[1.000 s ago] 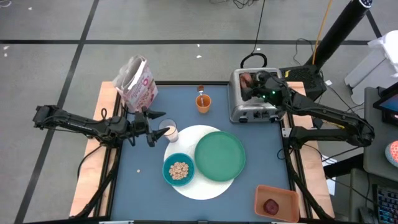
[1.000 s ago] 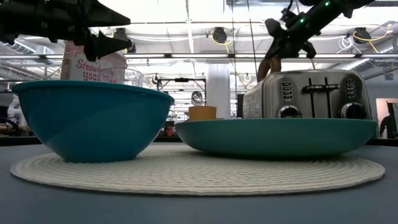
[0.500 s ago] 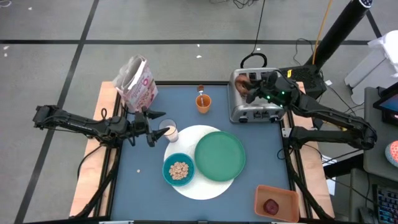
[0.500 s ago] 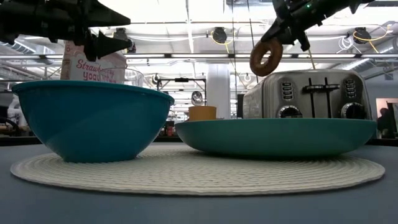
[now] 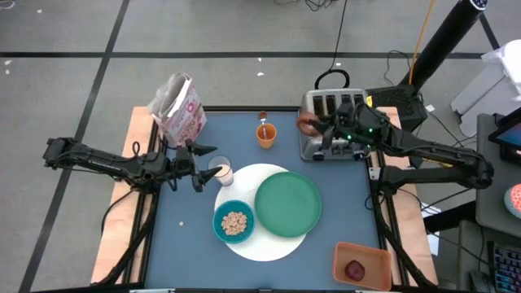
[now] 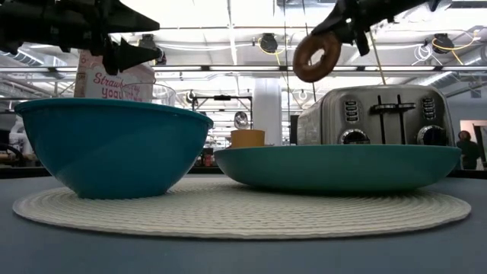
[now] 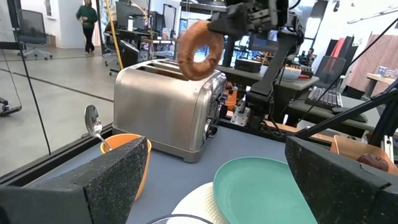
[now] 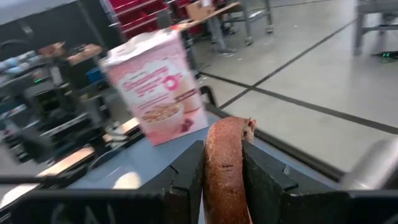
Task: Arrange a breakfast setting
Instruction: Put the toasted bread on the green plate
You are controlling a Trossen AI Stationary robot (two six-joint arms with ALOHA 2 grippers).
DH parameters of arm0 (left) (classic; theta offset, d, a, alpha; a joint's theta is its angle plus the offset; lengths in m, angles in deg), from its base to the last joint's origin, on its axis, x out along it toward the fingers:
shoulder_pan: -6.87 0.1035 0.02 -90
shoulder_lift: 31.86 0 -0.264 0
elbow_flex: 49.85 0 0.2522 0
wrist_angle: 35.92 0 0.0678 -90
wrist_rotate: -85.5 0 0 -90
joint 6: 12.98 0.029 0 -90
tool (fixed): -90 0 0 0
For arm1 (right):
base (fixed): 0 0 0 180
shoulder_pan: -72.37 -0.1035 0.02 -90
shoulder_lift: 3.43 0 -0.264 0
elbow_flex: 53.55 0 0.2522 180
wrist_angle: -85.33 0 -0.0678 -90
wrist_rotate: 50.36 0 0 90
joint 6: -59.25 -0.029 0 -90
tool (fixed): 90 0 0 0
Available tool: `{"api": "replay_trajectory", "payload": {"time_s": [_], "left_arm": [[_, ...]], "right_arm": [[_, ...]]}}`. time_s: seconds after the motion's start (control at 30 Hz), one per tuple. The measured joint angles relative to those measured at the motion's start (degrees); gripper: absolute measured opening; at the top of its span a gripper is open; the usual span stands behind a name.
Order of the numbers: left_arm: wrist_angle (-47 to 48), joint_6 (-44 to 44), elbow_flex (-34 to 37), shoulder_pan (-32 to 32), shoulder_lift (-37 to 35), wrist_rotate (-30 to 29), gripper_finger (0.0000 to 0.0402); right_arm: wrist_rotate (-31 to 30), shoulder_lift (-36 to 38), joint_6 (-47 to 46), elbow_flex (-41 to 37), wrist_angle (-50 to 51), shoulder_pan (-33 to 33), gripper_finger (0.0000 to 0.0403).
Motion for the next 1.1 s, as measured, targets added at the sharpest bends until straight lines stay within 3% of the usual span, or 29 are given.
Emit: {"api": "replay_trajectory", "payload": {"time_s": [0.27, 0.63, 1.1], "left_arm": [[0.0, 0.09, 0.0, 0.0, 0.0, 0.0, 0.0386], [0.02, 0.07, 0.0, 0.0, 0.0, 0.0, 0.0386], [0.02, 0.15, 0.0, -0.02, 0.0, 0.02, 0.0386]], "right_arm": [[0.02, -1.81, 1.74, 0.08, -0.07, -10.7, 0.0088], [-0.04, -11.04, 8.69, 0.08, 0.01, -24.06, 0.0088], [-0.2, -19.9, 13.47, 0.08, 0.02, -30.18, 0.0089]]}}
